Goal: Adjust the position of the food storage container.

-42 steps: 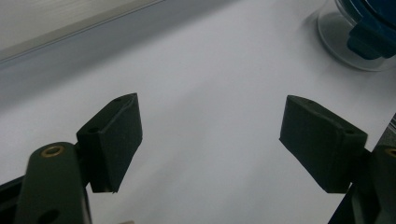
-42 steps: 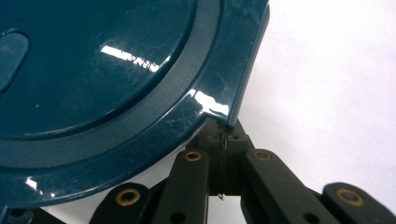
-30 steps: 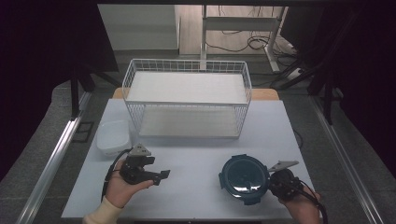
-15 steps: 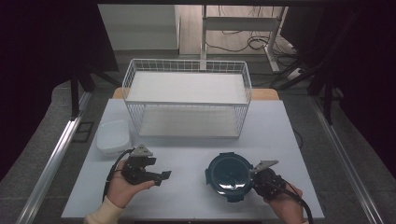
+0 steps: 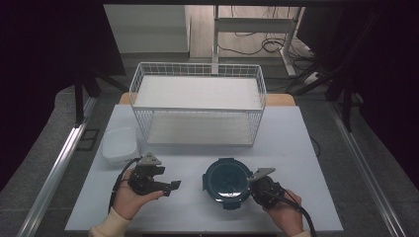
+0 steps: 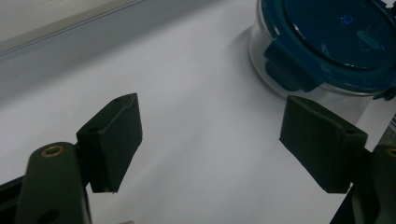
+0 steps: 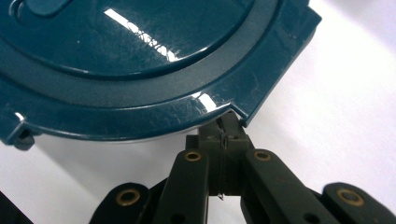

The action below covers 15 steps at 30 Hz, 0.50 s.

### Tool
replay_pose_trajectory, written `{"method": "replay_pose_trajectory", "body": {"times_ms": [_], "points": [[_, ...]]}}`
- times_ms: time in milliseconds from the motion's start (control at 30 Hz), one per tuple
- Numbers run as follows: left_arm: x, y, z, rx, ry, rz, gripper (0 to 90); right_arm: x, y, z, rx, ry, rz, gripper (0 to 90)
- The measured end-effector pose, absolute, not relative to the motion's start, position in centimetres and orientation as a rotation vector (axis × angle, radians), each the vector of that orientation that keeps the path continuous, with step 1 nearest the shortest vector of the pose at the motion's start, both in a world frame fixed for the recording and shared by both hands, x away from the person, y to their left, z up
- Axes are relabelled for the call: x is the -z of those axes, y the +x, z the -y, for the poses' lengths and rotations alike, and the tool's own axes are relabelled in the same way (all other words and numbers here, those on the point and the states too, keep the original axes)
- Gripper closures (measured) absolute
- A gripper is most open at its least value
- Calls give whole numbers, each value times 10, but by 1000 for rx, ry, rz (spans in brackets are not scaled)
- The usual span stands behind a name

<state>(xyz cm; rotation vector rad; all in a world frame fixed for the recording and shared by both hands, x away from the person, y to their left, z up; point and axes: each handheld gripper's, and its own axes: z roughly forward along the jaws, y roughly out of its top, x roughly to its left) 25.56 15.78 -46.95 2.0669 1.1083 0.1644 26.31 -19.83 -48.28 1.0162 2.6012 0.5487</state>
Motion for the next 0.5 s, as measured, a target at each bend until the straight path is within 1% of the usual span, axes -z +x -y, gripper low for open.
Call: {"method": "replay_pose_trajectory", "body": {"times_ms": [167,500], "points": [[469,255,-159,-168,2062,-1110,202,484,267,181,-542,973,-2625,896],[470,257,-161,-168,2060,-1116,202,486,282,161,-563,964,-2635,896]]}}
